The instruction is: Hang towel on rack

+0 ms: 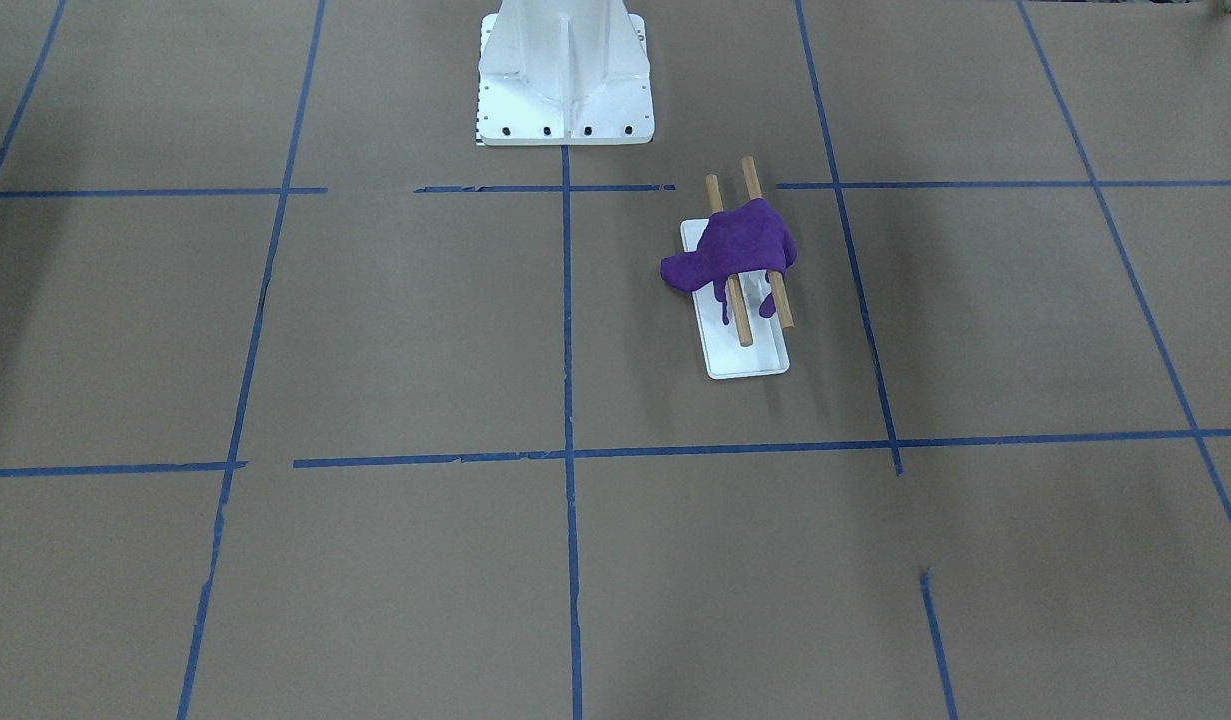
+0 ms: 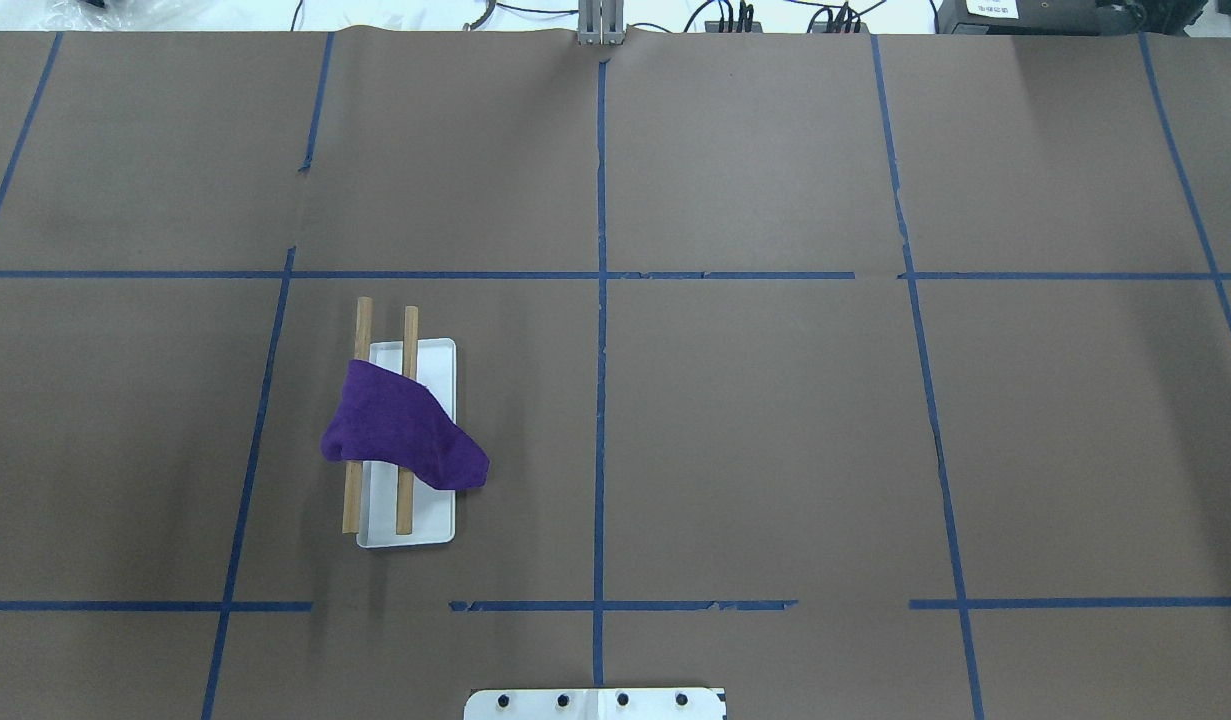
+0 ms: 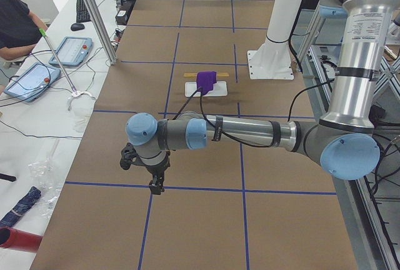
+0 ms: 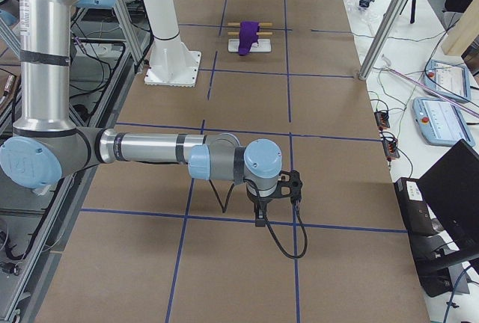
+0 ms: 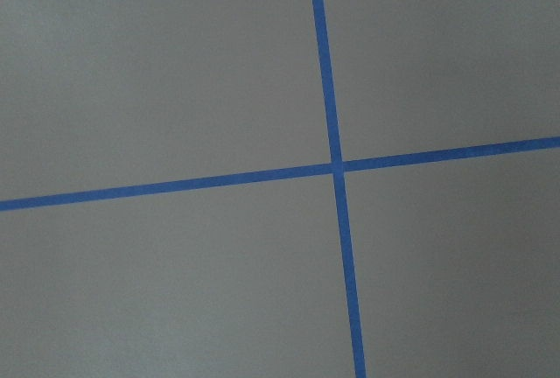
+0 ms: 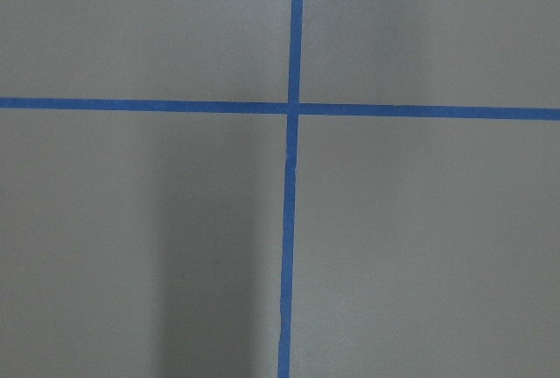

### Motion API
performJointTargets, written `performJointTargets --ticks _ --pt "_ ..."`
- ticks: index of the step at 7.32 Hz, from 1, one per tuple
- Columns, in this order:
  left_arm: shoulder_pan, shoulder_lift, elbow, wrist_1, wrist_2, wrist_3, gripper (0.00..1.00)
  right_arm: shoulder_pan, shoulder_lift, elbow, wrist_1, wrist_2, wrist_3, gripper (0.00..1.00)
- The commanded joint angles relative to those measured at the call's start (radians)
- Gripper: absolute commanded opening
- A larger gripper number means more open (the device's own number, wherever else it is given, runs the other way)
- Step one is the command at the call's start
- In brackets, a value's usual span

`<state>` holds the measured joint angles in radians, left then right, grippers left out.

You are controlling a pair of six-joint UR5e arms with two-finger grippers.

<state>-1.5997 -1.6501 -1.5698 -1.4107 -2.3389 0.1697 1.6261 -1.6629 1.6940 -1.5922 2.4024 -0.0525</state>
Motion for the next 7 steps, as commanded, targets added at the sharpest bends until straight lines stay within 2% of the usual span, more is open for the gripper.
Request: performJointTargets --ticks 1,3,7 --pt "0.0 0.027 -0.033 -0.001 -0.005 -0.006 1.0 0.0 0.0 -0.002 0.001 0.001 0.0 1.0" --pt "0.003 0.026 -0.035 -0.019 -0.008 -0.01 1.0 0.001 -0.002 -0.002 0.001 0.003 0.0 1.0" --pt "0.003 0.058 -0.01 -0.218 0.001 -0.131 1.0 0.001 -0.002 -0.004 0.001 0.003 0.0 1.0"
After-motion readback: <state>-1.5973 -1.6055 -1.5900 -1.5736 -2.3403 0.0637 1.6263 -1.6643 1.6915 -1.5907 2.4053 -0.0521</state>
